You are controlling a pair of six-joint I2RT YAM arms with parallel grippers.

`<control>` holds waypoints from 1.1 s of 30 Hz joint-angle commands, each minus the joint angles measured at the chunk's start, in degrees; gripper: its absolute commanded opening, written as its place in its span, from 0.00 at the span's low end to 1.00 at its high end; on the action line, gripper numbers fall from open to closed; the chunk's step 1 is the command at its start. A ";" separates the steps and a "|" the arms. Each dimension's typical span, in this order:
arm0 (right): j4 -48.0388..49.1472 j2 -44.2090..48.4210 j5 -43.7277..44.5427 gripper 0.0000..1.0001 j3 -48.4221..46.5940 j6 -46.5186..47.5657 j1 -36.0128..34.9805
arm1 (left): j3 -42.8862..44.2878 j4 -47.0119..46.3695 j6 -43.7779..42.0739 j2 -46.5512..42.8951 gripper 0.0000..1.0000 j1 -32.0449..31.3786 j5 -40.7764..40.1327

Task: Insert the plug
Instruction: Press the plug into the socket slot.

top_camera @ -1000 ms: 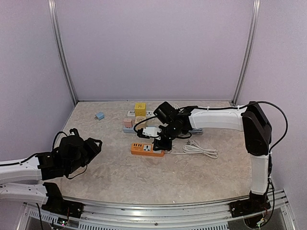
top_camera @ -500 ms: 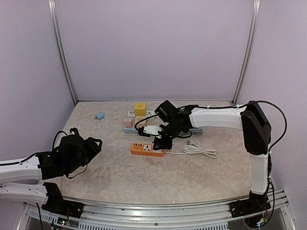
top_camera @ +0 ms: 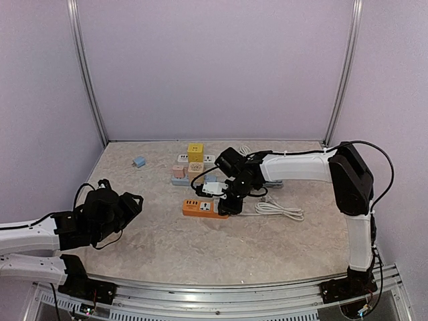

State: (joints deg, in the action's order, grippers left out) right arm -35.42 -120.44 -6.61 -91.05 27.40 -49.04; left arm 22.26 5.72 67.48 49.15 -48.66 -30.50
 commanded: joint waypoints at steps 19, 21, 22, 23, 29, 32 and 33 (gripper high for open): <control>-2.35 3.68 1.21 0.47 -2.75 -1.95 -0.54 | -0.99 0.88 1.27 -1.01 0.59 0.02 -0.70; -2.40 3.71 1.65 0.47 -3.44 -1.84 -0.69 | -0.99 0.79 1.25 -0.98 0.59 -0.07 -0.70; -2.41 3.77 1.77 0.47 -3.70 -1.78 -0.71 | -0.99 0.74 1.25 -0.98 0.59 -0.04 -0.70; -2.55 3.58 1.78 0.47 -4.04 -1.67 -0.71 | -0.99 0.68 1.25 -0.98 0.59 -0.11 -0.70; -3.79 2.64 0.83 0.44 -5.77 -1.10 -0.90 | -0.90 0.69 0.91 -1.07 0.59 -0.19 -0.70; -4.96 1.96 -0.05 0.41 -6.39 -0.52 -1.08 | -0.82 0.60 0.60 -1.24 0.59 -0.16 -0.83; -5.49 1.70 -0.13 0.39 -6.49 -0.24 -1.25 | -0.75 0.57 0.44 -1.26 0.59 -0.09 -0.87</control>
State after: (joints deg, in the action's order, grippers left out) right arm -38.44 -119.00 -5.72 -95.70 26.22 -49.50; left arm 21.89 5.85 68.75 47.97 -48.69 -30.50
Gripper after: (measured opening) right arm 0.411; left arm 0.591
